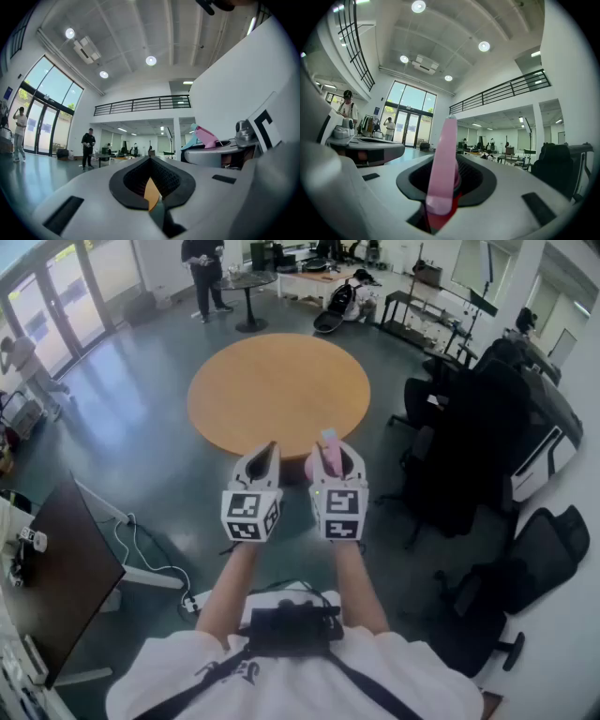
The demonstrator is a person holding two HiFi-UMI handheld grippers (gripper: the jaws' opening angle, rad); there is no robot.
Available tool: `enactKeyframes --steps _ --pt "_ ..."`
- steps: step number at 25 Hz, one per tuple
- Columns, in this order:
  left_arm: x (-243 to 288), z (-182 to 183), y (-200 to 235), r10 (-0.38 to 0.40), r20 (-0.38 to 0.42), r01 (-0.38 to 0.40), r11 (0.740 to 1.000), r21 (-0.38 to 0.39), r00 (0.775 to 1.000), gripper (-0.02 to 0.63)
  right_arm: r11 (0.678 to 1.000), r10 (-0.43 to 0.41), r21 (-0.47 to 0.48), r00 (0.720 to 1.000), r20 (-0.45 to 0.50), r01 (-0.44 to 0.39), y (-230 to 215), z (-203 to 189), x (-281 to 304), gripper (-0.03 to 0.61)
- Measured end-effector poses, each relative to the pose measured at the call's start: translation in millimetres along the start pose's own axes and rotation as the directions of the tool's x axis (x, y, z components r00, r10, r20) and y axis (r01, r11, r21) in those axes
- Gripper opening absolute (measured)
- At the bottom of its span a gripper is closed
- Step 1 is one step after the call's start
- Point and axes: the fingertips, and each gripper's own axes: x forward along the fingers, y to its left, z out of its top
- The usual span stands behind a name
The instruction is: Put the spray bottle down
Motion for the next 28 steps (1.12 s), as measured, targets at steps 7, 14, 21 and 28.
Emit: enactKeyframes --steps 7,14,21,28 --pt "-5 -4 -6 0.008 -0.024 -0.007 1.0 0.021 1.0 0.012 0.999 0.007 0.033 1.0 -0.002 -0.007 -3 -7 -4 0.127" --pt "7 -10 2 -0.001 -0.026 0.002 1.0 0.021 1.0 0.012 0.996 0.001 0.092 1.0 0.017 -0.002 -9 -12 12 0.135" --pt "58 -16 36 -0.011 -0.013 0.011 1.0 -0.011 1.0 0.012 0.997 -0.013 0.074 1.0 -0.003 0.013 -13 -19 58 0.133" --pt "145 -12 82 -0.053 0.013 0.054 0.998 -0.032 0.998 0.012 0.995 -0.081 0.053 0.996 -0.031 0.083 -28 -18 149 0.133"
